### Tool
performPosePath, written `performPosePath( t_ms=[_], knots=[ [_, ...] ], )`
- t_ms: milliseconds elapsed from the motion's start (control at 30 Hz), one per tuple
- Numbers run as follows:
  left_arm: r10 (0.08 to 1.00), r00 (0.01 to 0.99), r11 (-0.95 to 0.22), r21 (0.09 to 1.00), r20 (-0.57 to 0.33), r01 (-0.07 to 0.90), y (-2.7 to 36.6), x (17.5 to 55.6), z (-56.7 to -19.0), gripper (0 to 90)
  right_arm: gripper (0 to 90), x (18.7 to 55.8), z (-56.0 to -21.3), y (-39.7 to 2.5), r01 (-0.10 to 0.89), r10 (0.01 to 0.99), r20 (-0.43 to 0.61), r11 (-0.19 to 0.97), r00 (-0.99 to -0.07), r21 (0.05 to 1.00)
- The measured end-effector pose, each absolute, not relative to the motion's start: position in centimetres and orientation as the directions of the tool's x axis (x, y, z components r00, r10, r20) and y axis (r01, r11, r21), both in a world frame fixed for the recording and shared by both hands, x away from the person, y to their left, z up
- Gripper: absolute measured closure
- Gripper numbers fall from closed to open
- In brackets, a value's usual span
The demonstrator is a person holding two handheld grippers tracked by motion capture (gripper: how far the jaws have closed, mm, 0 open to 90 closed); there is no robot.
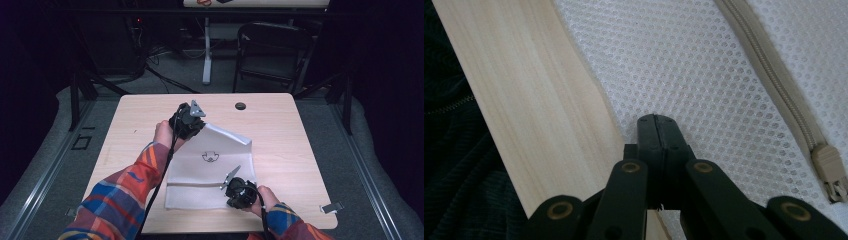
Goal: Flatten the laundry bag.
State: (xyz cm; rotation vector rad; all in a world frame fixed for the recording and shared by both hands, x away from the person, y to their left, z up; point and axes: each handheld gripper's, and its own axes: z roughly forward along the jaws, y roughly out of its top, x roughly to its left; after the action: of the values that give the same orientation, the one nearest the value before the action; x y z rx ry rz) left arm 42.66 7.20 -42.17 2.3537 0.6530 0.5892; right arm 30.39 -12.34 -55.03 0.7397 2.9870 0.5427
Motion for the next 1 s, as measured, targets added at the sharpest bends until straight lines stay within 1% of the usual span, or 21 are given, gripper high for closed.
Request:
performPosePath(
  t_ms=[167, 400, 667, 733, 1000],
  knots=[
    [0.593, 0.767, -0.677, 0.667, 0.244, 0.311, 6.8, 43.3, -42.5, 86.7, 90.0, 30.2, -55.1, -12.3, 0.464, 0.465, 0.084, 0.817, -0.881, 0.341],
    [0.610, 0.750, -0.672, 0.668, 0.256, 0.319, 6.5, 44.1, -42.9, 86.3, 90.0, 30.1, -55.0, -12.2, 0.450, 0.448, 0.088, 0.830, -0.890, 0.328],
    [0.638, 0.725, -0.658, 0.672, 0.259, 0.339, 6.0, 45.0, -43.8, 85.5, 90.0, 29.8, -55.1, -12.0, 0.458, 0.448, 0.112, 0.823, -0.887, 0.336],
    [0.641, 0.722, -0.659, 0.669, 0.261, 0.344, 5.9, 45.2, -44.0, 85.5, 90.0, 29.9, -55.1, -12.1, 0.446, 0.436, 0.109, 0.834, -0.894, 0.324],
    [0.670, 0.695, -0.646, 0.666, 0.261, 0.372, 5.6, 46.1, -45.0, 84.6, 90.0, 29.8, -55.2, -12.0, 0.461, 0.449, 0.119, 0.822, -0.886, 0.333]
  ],
)
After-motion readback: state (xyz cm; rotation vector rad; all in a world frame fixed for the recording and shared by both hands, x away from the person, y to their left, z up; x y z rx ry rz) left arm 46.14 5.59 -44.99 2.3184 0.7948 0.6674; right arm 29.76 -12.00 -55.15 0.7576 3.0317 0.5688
